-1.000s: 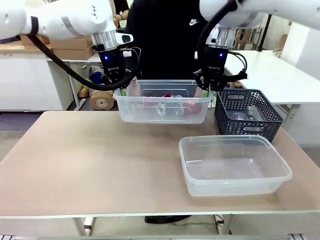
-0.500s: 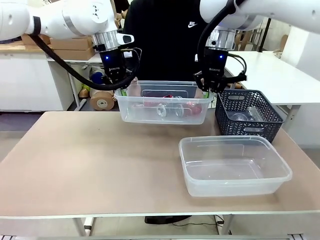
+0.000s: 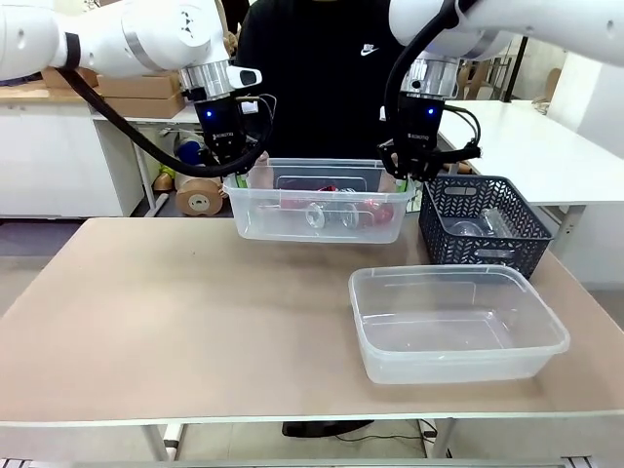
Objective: Sort the waste into each basket.
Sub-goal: Release the Organizing box you were holding.
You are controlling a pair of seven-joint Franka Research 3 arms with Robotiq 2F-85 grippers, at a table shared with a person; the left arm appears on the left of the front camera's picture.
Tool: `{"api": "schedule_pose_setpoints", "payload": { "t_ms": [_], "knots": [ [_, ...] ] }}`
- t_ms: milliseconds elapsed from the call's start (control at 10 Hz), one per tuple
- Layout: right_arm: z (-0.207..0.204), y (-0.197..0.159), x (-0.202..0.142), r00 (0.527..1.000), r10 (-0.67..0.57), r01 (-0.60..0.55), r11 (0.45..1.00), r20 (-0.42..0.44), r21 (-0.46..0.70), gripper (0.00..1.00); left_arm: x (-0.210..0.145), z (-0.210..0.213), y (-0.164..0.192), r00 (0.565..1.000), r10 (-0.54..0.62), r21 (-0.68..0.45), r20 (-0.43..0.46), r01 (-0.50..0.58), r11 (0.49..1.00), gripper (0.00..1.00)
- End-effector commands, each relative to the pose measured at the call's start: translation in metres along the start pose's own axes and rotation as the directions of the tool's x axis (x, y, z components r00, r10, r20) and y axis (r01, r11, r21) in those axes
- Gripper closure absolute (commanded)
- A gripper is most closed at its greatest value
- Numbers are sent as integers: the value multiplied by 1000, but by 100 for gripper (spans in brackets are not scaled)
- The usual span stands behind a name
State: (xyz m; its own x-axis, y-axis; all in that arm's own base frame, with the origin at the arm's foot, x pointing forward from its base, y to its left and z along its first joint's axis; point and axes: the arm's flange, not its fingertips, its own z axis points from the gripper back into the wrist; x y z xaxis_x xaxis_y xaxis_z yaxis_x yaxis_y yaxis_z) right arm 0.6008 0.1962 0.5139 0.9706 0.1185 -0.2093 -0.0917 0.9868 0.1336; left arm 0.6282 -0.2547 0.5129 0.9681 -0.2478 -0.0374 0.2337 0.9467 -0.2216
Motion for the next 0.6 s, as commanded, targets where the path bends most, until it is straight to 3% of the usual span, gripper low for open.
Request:
{"api": "schedule_pose_setpoints", "payload": {
  "t_ms": [0, 100, 200, 300, 400, 500],
  "knots": [
    [1, 1, -2, 1000, 6, -6, 1000, 5, -3, 95, -2, 0, -1, 1000, -6, -6, 6, 6, 1000, 94],
    [0, 0, 0, 1000, 0, 0, 1000, 0, 0, 95, -2, 0, -1, 1000, -6, -6, 6, 6, 1000, 94],
    [1, -7, -20, 996, -34, 33, 999, 83, 4, 39, 0, 0, 0, 1000, 0, 0, 0, 0, 1000, 42],
    [0, -7, -37, 993, -13, 12, 1000, 121, 11, 39, -5, 3, -4, 1000, 2, 21, 6, -2, 1000, 36],
    [1, -6, -47, 985, -29, 29, 1000, 171, 5, 0, -9, 6, -7, 1000, 6, 44, 25, -7, 999, 0],
    [2, -7, -55, 979, -21, 18, 1000, 204, 13, 35, -15, 11, -7, 999, 15, 68, 52, -18, 998, 0]
  ]
}}
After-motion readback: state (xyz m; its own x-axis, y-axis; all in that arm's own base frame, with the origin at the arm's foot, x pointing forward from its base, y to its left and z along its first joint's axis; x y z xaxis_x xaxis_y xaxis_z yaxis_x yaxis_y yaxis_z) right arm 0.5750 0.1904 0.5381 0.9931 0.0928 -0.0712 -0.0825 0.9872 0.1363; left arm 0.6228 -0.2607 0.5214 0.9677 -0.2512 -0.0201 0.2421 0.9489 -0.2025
